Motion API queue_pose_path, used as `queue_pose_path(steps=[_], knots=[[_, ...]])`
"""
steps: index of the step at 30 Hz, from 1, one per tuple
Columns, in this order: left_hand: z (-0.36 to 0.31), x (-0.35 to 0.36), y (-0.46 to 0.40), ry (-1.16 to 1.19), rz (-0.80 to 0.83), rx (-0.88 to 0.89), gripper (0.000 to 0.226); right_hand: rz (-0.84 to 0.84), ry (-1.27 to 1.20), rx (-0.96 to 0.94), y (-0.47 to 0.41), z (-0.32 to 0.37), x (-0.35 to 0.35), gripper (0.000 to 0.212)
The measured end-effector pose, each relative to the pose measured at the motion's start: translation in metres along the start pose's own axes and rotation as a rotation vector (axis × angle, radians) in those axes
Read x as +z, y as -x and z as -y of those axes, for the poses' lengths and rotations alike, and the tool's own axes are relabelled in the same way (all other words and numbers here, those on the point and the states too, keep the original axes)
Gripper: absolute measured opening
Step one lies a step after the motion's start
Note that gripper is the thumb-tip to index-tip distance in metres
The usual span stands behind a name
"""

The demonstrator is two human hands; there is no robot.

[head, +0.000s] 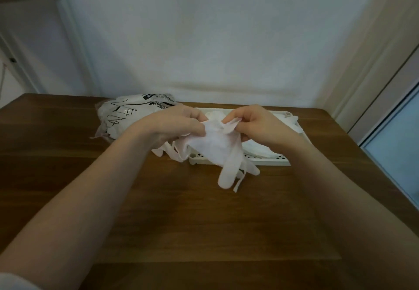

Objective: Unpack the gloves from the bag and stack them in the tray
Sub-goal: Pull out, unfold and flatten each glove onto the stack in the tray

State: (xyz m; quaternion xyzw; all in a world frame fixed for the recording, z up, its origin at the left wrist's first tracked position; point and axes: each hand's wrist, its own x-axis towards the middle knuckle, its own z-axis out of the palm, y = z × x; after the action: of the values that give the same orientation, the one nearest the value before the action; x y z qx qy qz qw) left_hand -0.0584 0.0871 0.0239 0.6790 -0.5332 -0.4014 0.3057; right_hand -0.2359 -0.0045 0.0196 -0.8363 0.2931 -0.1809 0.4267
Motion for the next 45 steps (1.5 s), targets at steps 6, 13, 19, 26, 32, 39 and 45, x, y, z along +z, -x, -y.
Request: queue_pose_path(steps=[6,13,19,26,32,39,45], knots=[[0.002,0.003,-0.001,0.137,-0.018,-0.001,0.005,0.019,-0.545,0.075,0.006,-0.035,-0.011,0.028],[-0.012,0.018,-0.006,0.375,-0.155,0.001,0.018,0.221,-1.015,0.167,0.013,-0.060,-0.034,0.051],[-0.034,0.030,-0.010,0.439,-0.178,0.053,0.015,0.196,-0.211,0.154,0.006,-0.041,-0.016,0.029],[-0.041,0.029,-0.017,0.440,-0.307,0.156,0.023,0.162,-0.269,0.182,0.008,-0.052,-0.018,0.011],[-0.049,0.028,-0.027,0.558,-0.409,0.136,0.024,-0.077,-0.685,0.289,0.004,-0.054,-0.035,0.034],[-0.061,0.032,-0.043,0.510,-0.334,0.141,0.031,0.095,-0.858,0.216,0.001,-0.046,-0.020,0.023],[-0.062,0.031,-0.053,0.512,-0.364,0.178,0.030,-0.079,-0.894,0.294,-0.009,-0.059,-0.033,0.008]])
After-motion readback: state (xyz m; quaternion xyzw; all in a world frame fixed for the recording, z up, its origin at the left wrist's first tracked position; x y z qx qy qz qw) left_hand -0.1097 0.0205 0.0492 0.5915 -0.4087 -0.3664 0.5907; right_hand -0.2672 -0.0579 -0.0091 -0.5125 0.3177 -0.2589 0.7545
